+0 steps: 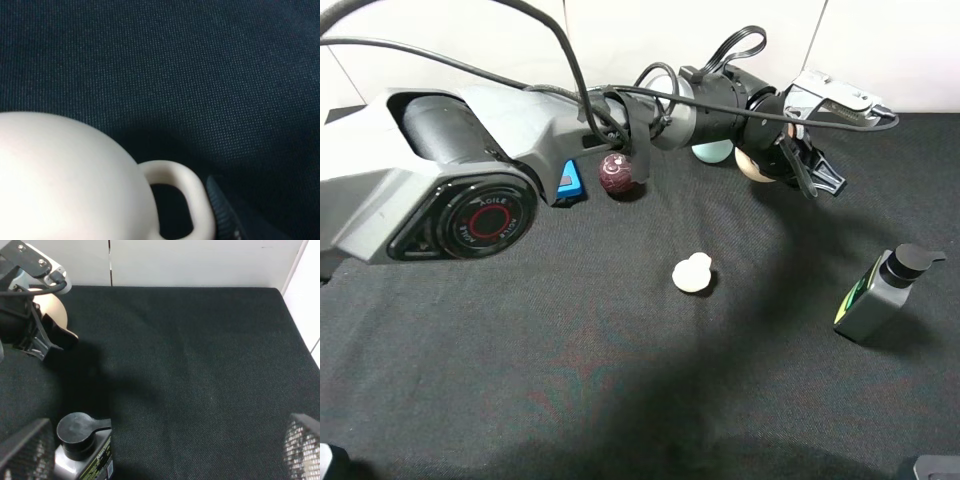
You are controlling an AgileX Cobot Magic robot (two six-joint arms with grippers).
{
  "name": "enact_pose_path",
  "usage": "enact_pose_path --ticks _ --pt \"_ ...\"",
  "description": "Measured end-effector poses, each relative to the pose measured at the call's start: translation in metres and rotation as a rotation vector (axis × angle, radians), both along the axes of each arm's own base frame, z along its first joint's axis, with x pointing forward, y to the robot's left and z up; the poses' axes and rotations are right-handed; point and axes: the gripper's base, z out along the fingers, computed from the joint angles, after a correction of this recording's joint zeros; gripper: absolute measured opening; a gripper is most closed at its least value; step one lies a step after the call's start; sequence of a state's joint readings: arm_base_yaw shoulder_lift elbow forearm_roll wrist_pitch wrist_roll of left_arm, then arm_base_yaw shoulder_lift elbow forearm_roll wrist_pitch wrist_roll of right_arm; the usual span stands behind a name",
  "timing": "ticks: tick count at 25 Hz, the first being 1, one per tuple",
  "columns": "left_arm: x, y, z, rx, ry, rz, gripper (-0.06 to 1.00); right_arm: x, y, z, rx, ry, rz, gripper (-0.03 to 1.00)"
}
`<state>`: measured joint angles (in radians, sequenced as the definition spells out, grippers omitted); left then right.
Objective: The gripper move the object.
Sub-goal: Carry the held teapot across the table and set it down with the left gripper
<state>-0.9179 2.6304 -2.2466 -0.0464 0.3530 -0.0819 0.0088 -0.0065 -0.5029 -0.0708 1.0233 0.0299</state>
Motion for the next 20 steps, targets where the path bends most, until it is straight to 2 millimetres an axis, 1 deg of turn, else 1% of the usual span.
enact_pose_path --ticks 9,12,16,20 --pt "-0.0006 0.0006 -0.0009 0.010 0.008 -0.001 0.42 0.0000 0.0000 0.0000 0.000 0.000 0.000 0.69" --pt "-0.0007 0.0009 -0.0011 0.014 0.011 -0.001 0.44 0.0000 0.0000 0.0000 0.000 0.000 0.000 0.69" --pt "-0.0008 0.0009 -0.0012 0.014 0.011 -0.001 0.51 0.0000 0.0000 0.0000 0.000 0.000 0.000 0.69" --pt "-0.0008 0.0010 -0.0013 0.013 0.016 0.003 0.63 0.0000 0.0000 0.0000 0.000 0.000 0.000 0.69"
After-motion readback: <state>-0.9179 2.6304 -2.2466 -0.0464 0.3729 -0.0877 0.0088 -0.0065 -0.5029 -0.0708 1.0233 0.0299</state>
